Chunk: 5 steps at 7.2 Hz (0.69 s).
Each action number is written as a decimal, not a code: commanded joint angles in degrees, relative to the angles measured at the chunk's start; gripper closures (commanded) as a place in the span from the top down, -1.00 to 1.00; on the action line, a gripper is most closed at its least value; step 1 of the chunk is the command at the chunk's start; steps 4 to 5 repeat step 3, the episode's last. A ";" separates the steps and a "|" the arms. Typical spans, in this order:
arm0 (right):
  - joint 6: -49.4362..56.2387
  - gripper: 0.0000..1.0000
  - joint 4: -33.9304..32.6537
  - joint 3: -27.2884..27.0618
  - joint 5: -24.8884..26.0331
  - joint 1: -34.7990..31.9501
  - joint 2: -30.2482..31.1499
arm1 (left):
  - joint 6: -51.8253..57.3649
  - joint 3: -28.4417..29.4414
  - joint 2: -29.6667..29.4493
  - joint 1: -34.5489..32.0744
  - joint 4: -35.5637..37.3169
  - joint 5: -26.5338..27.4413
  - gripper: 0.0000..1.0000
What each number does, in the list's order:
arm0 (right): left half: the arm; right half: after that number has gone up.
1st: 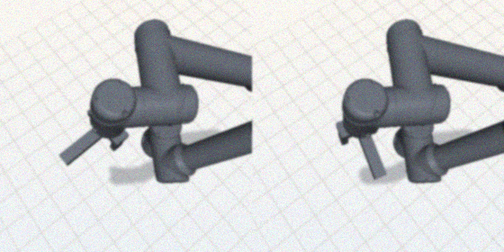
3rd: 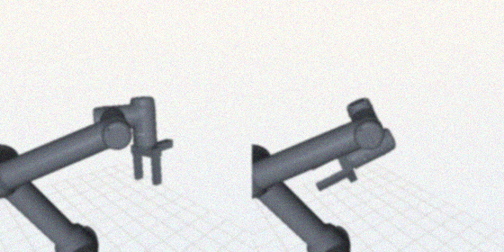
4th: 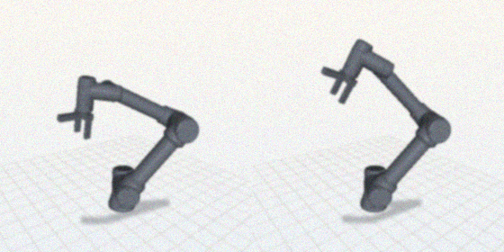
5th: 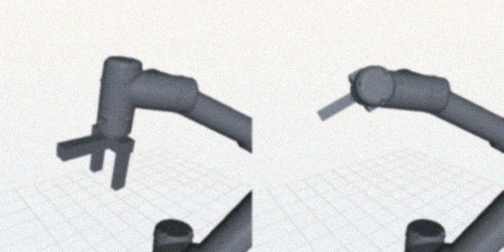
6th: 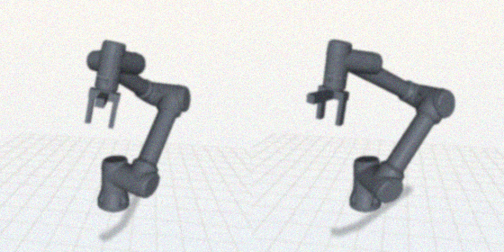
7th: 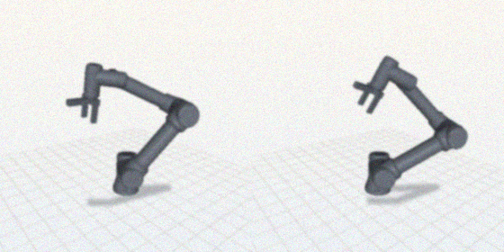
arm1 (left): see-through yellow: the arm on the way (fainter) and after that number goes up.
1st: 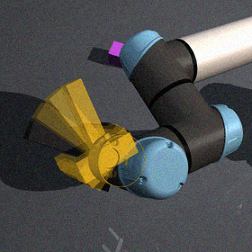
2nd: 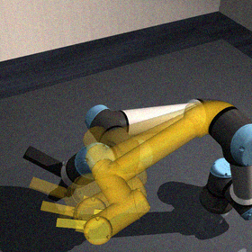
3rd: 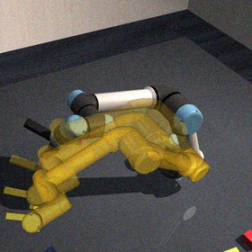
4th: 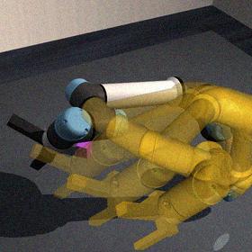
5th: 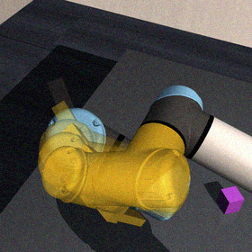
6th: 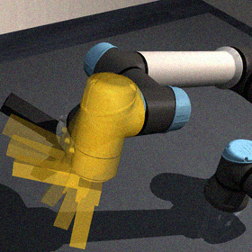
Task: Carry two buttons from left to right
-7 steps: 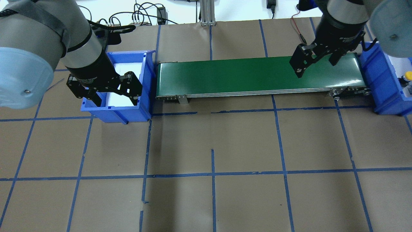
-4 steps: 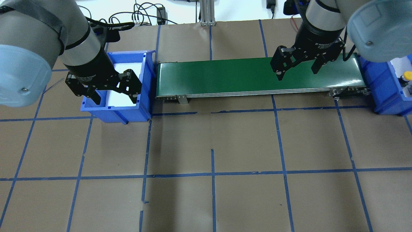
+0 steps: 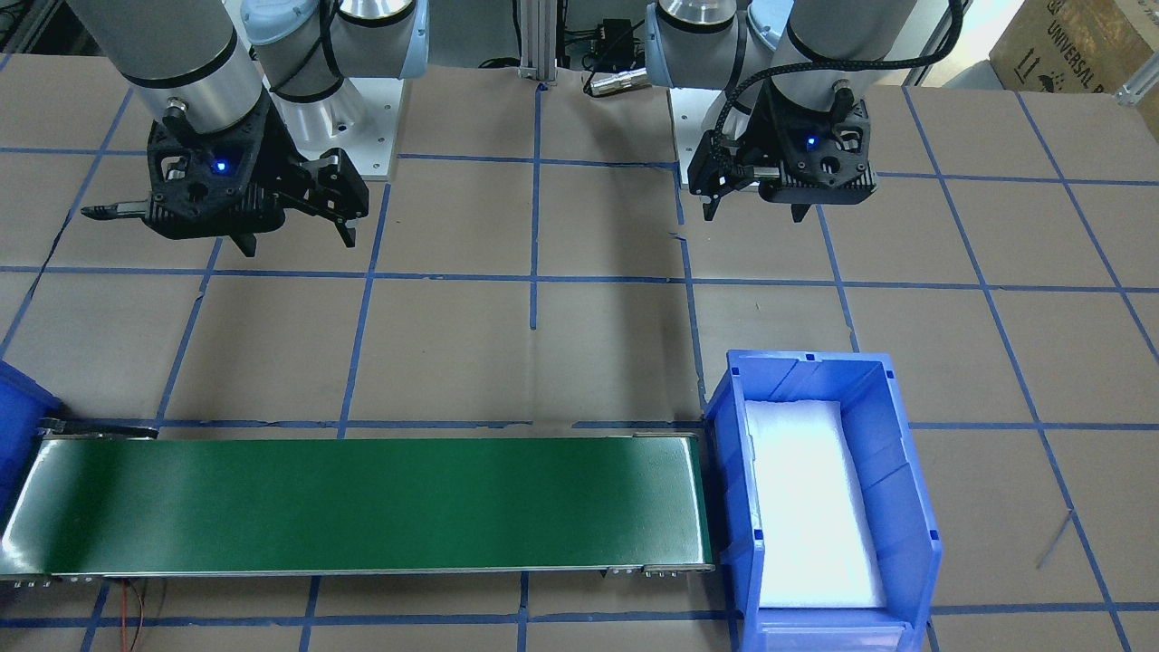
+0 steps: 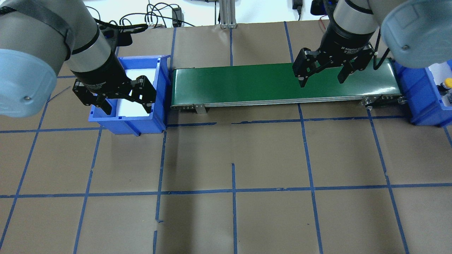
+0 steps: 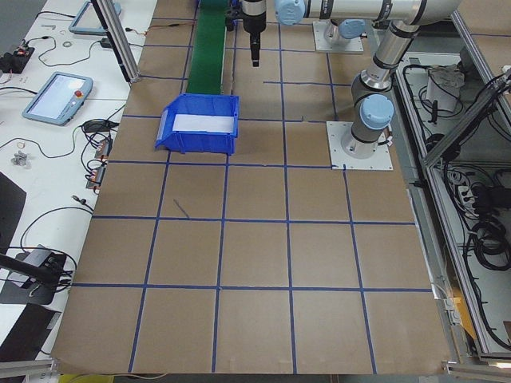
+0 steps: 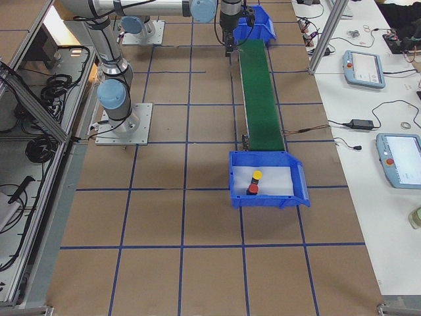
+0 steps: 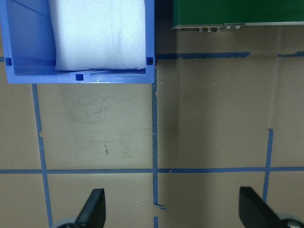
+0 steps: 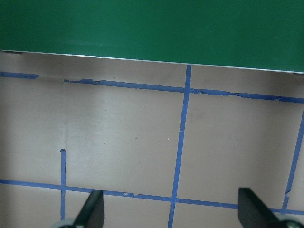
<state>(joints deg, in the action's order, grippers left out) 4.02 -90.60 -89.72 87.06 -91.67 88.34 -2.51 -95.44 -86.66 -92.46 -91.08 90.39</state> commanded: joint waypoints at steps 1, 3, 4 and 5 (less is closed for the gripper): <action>-0.06 1.00 -0.02 -0.02 0.04 0.00 -0.01 | -0.13 0.07 0.00 0.00 2.30 -0.39 1.00; -0.24 1.00 -0.02 0.07 0.04 0.00 -0.01 | 0.05 -0.01 -0.18 0.00 3.28 -2.59 1.00; -0.24 1.00 -0.02 0.07 0.04 0.00 -0.01 | 0.05 -0.01 -0.18 0.00 3.28 -2.59 1.00; -0.24 1.00 -0.02 0.07 0.04 0.00 -0.01 | 0.05 -0.01 -0.18 0.00 3.28 -2.59 1.00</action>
